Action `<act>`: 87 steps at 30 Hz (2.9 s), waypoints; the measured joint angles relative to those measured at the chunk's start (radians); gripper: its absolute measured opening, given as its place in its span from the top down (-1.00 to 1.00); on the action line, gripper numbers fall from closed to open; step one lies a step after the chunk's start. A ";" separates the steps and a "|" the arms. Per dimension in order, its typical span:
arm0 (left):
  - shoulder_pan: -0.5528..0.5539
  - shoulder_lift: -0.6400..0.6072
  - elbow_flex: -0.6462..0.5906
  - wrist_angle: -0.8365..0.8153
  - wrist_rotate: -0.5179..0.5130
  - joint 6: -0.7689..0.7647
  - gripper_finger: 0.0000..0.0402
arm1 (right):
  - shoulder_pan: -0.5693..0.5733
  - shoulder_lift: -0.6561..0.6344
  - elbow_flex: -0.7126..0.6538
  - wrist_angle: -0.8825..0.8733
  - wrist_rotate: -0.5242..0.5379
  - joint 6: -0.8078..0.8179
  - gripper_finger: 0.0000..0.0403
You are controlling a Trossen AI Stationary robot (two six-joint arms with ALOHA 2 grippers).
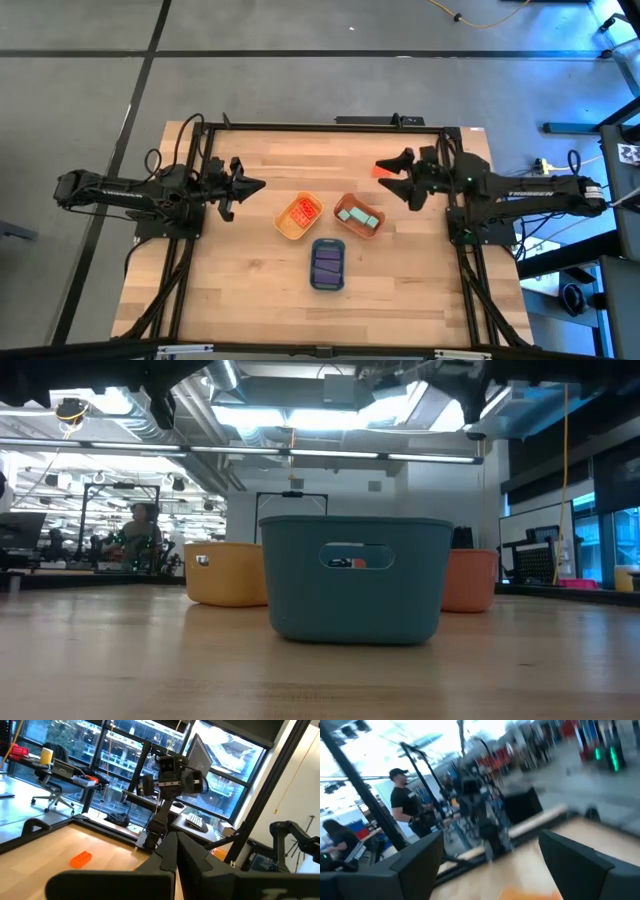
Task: Sort & place blocks by color
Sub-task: Put the orange studded block into the yellow bin
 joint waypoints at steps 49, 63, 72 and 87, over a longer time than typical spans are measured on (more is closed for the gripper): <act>0.000 0.000 0.000 0.000 -0.019 0.001 1.00 | -0.490 0.938 0.607 -1.281 0.105 -0.551 -0.64; 0.000 0.000 0.000 0.000 -0.019 0.000 1.00 | -0.493 1.077 0.641 -1.265 0.131 -0.704 -0.64; 0.000 0.000 0.000 0.000 -0.019 -0.007 1.00 | -0.493 1.095 0.645 -1.270 0.119 -0.701 -0.50; 0.000 0.000 0.000 0.000 -0.019 -0.009 0.99 | -0.481 0.887 0.381 -1.296 0.028 -0.577 0.30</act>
